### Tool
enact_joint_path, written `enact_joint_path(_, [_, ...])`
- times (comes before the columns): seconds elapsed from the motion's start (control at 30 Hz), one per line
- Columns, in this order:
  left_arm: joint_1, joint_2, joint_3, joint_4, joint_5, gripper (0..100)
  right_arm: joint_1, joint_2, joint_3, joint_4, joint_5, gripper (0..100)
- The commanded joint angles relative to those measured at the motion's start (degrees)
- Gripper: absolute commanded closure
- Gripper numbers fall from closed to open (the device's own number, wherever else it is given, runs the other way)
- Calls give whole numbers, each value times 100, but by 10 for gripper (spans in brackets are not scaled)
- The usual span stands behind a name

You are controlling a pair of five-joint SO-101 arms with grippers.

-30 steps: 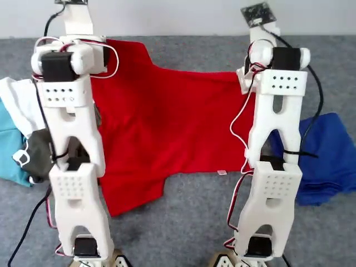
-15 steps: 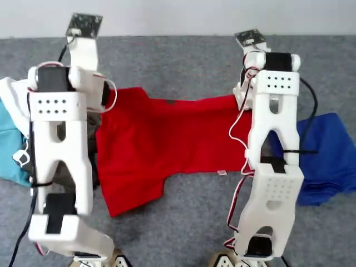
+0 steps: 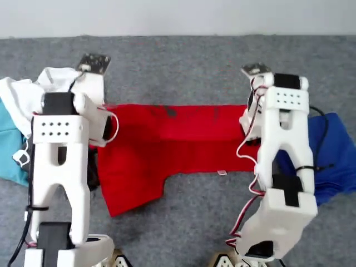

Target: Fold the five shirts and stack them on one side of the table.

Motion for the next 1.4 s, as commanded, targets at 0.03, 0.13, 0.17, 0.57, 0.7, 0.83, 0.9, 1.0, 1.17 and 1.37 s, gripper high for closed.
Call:
enact_joint_path(0.03, [35, -334, 409, -176, -211, 986, 84, -734, 1125, -699, 70, 987])
enact_joint_path(0.13, [35, -369, 505, -114, -308, 986, 84, -971, 1881, -1209, 105, 987])
enact_joint_path(0.17, [35, -369, 532, -88, -316, 986, 84, -1042, 2101, -1393, 105, 987])
enact_joint_path(0.57, [53, -369, 725, 229, -853, 986, 418, -1297, 2787, -1947, 114, 987])
enact_joint_path(0.7, [343, -360, 963, 229, -976, 986, 637, -1305, 2778, -1754, 141, 987])
enact_joint_path(0.83, [448, -334, 1112, 229, -1037, 986, 673, -1297, 2822, -1754, 299, 987])
enact_joint_path(0.9, [422, -334, 1121, 229, -1037, 986, 637, -1279, 2822, -1780, 299, 987])
enact_joint_path(1.0, [413, -334, 1130, 229, -1046, 987, 637, -1244, 2831, -1798, 308, 987])
enact_joint_path(1.17, [422, -343, 1446, 229, -1240, 987, 655, -1244, 3138, -1982, 308, 987])
enact_joint_path(1.37, [422, -325, 1569, 229, -1319, 987, 637, -1270, 3464, -2229, 290, 987])
